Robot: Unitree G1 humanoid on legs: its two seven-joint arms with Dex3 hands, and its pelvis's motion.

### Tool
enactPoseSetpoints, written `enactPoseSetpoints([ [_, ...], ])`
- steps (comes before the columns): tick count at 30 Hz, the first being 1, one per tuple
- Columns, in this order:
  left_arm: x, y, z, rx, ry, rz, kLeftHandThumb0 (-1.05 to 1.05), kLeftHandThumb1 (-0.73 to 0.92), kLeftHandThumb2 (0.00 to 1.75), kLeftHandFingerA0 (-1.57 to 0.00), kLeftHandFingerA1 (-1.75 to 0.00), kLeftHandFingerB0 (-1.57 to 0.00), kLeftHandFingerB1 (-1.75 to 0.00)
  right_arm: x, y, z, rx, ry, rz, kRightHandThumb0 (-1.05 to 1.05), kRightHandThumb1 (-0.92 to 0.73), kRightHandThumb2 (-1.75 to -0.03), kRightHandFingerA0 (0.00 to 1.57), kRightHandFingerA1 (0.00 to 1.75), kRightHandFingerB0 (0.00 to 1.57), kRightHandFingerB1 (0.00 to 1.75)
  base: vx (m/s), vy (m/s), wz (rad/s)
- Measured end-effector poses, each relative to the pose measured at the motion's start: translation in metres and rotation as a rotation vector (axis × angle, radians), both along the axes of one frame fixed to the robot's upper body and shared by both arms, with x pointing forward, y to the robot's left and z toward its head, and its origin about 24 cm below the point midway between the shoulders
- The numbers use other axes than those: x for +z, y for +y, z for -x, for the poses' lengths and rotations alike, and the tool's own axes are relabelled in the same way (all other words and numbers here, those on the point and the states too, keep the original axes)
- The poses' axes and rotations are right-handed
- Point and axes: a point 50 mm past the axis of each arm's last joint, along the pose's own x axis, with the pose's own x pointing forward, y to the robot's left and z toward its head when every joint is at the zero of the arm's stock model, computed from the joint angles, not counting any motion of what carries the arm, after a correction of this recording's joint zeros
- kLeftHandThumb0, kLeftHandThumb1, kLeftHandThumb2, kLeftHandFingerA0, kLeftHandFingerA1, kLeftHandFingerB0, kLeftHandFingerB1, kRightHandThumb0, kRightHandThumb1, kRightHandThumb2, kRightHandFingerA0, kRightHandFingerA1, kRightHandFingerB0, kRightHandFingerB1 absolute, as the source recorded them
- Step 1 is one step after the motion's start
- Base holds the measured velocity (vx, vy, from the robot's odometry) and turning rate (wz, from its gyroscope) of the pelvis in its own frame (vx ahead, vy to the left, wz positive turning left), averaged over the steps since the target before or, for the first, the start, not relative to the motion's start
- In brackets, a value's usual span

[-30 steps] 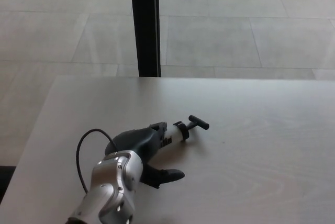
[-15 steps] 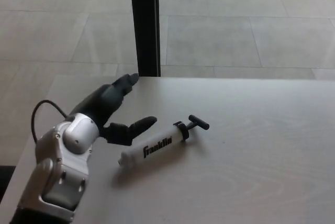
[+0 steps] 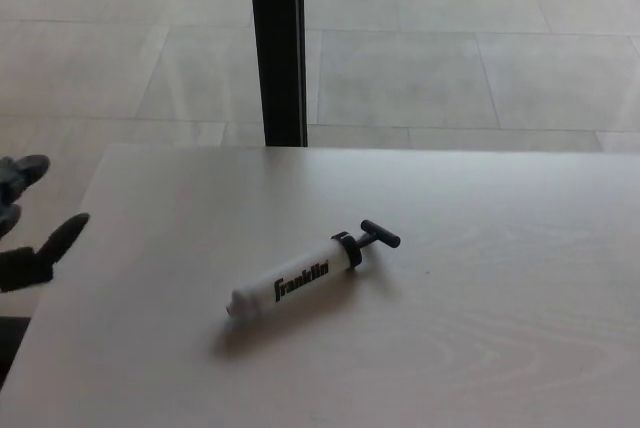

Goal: The robot uses its left hand to lift the air pump kept on the middle of the desk and use the right hand to compress the handle

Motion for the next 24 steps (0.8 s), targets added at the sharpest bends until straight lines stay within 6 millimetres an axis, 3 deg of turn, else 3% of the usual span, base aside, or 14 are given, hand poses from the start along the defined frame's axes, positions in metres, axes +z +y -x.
enactPoseSetpoints([
  [2, -0.01, 0.021, 0.015, 0.071, 0.023, 0.041, -0.81, 0.54, 0.95, -0.04, -0.23, -0.07, -0.22, -0.005, -0.01, 0.006, -0.034, 0.026, -0.003, -0.75, -0.88, -0.65, 0.35, 0.77, 0.45, 0.46, 0.0, 0.0, 0.0],
  [5, -0.028, 0.049, 0.039, 0.177, 0.064, 0.101, -0.8, 0.52, 0.92, -0.03, -0.19, -0.09, -0.25, -0.012, -0.024, 0.016, -0.082, 0.063, -0.014, -0.78, -0.87, -0.66, 0.32, 0.76, 0.45, 0.49, 0.0, 0.0, 0.0],
  [7, -0.042, 0.065, 0.058, 0.25, 0.096, 0.148, -0.77, 0.54, 0.94, -0.04, -0.34, -0.07, -0.25, -0.018, -0.033, 0.023, -0.117, 0.091, -0.025, -0.73, -0.87, -0.66, 0.33, 0.89, 0.48, 0.53, 0.0, 0.0, 0.0],
  [9, -0.06, 0.08, 0.079, 0.326, 0.136, 0.202, -0.75, 0.51, 0.9, -0.05, -0.42, -0.07, -0.28, -0.024, -0.044, 0.03, -0.154, 0.118, -0.037, -0.77, -0.88, -0.67, 0.36, 0.86, 0.47, 0.47, 0.0, 0.0, 0.0],
  [11, -0.078, 0.093, 0.103, 0.408, 0.18, 0.26, -0.75, 0.5, 0.9, -0.04, -0.37, -0.07, -0.31, -0.031, -0.054, 0.039, -0.194, 0.146, -0.055, -0.73, -0.88, -0.66, 0.35, 0.83, 0.46, 0.44, 0.0, 0.0, 0.0],
  [12, -0.087, 0.099, 0.115, 0.453, 0.199, 0.292, -0.76, 0.65, 0.59, -0.06, -0.41, -0.09, -0.26, -0.035, -0.06, 0.043, -0.214, 0.161, -0.066, -0.73, -0.86, -0.66, 0.35, 0.95, 0.48, 0.42, 0.0, 0.0, 0.0],
  [14, -0.104, 0.109, 0.141, 0.541, 0.232, 0.351, -0.76, 0.65, 0.59, -0.06, -0.41, -0.09, -0.26, -0.043, -0.07, 0.052, -0.255, 0.192, -0.087, -0.73, -0.86, -0.66, 0.35, 0.95, 0.48, 0.42, 0.0, 0.0, 0.0],
  [15, -0.112, 0.113, 0.154, 0.584, 0.244, 0.382, -0.84, 0.53, 0.92, -0.02, -0.37, -0.13, -0.29, -0.047, -0.075, 0.056, -0.276, 0.205, -0.1, -0.71, -0.87, -0.66, 0.35, 0.75, 0.44, 0.45, 0.0, 0.0, 0.0],
  [19, -0.139, 0.119, 0.199, 0.727, 0.301, 0.479, -0.82, 0.5, 0.89, -0.01, -0.23, -0.11, -0.25, -0.064, -0.094, 0.075, -0.356, 0.255, -0.167, -0.72, -0.89, -0.67, 0.34, 0.82, 0.43, 0.44, 0.0, 0.0, 0.0],
  [20, -0.144, 0.119, 0.207, 0.753, 0.309, 0.497, -0.83, 0.51, 0.88, -0.02, -0.27, -0.03, -0.29, -0.068, -0.097, 0.079, -0.372, 0.265, -0.182, -0.71, -0.89, -0.66, 0.29, 0.91, 0.4, 0.4, 0.0, 0.0, 0.0],
  [21, -0.148, 0.119, 0.214, 0.772, 0.318, 0.511, -0.85, 0.52, 0.88, 0.0, -0.51, -0.07, -0.37, -0.071, -0.1, 0.082, -0.386, 0.275, -0.195, -0.73, -0.89, -0.66, 0.36, 0.8, 0.38, 0.37, 0.0, 0.0, 0.0],
  [22, -0.153, 0.118, 0.221, 0.794, 0.33, 0.524, -0.85, 0.52, 0.88, 0.0, -0.51, -0.07, -0.37, -0.076, -0.103, 0.087, -0.403, 0.289, -0.214, -0.73, -0.89, -0.66, 0.36, 0.8, 0.38, 0.37, 0.0, 0.0, 0.0],
  [23, -0.157, 0.118, 0.228, 0.815, 0.339, 0.538, -0.39, 0.34, 0.95, -0.03, -0.54, 0.0, -0.5, -0.081, -0.107, 0.092, -0.421, 0.304, -0.234, -0.75, -0.88, -0.66, 0.38, 0.86, 0.33, 0.36, 0.0, 0.0, 0.0],
  [24, -0.16, 0.118, 0.231, 0.826, 0.341, 0.546, -0.75, 0.65, 0.6, -0.16, -0.71, -0.12, -0.35, -0.084, -0.108, 0.095, -0.432, 0.312, -0.247, -0.75, -0.88, -0.67, 0.36, 0.78, 0.31, 0.36, 0.0, 0.0, 0.0],
])
